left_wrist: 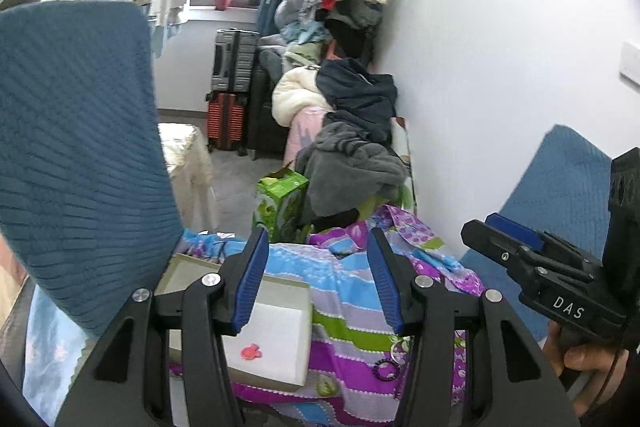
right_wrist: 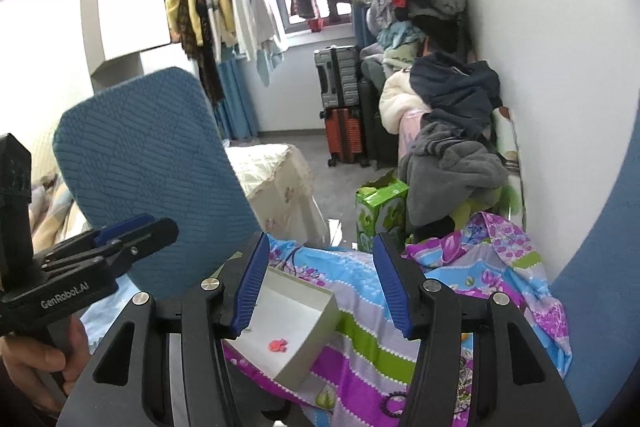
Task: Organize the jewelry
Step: 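Move both open tools back from the box to the jewelry on the cloth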
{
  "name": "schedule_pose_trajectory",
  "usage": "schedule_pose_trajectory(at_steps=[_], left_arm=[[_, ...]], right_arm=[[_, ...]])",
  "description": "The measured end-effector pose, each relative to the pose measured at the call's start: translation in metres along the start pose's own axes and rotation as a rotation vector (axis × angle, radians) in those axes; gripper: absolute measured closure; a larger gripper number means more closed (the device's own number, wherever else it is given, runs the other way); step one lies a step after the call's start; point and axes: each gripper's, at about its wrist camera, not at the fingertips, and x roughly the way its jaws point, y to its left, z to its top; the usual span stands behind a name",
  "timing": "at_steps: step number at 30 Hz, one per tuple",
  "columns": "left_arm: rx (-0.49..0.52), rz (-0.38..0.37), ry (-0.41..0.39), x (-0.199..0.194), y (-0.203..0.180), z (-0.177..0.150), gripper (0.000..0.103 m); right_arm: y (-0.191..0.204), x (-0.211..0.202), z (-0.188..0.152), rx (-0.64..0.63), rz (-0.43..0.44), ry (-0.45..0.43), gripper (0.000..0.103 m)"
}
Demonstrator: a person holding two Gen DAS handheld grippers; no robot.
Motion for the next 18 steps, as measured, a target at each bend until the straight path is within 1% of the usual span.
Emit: schedule_pose_trajectory(at_steps=[4, 6, 9, 11, 16, 18], left_arm=[[0.019, -0.041, 0.007, 0.008, -0.024, -0.008, 0.051], [0.023, -0.082, 0.008, 0.011, -0.033, -0.014, 0.051], [0.041, -0.107, 0.007, 0.016, -0.048, -0.023, 0.051], [0.048, -0.134, 0.022, 0.022, -0.057, -0.029, 0.051], [0.076, -0.164, 0.053, 0.035, -0.074, -0.046, 0.051], [0.084, -0.159, 0.068, 0.039, -0.077, -0.052, 0.051]], right_arm=[[-0.021, -0.014, -0.007, 0.018, -0.043, -0.013, 0.051], [-0.031, -0.020, -0.012, 0.024, -0.066, -0.017, 0.051], [-0.047, -0.025, -0.023, 0.041, -0.105, -0.025, 0.051], [-0.058, -0.029, -0.031, 0.058, -0.125, -0.025, 0.051], [-0.080, -0.038, -0.050, 0.082, -0.156, -0.028, 0.051], [-0.087, -0.041, -0.058, 0.094, -0.166, -0.025, 0.051]])
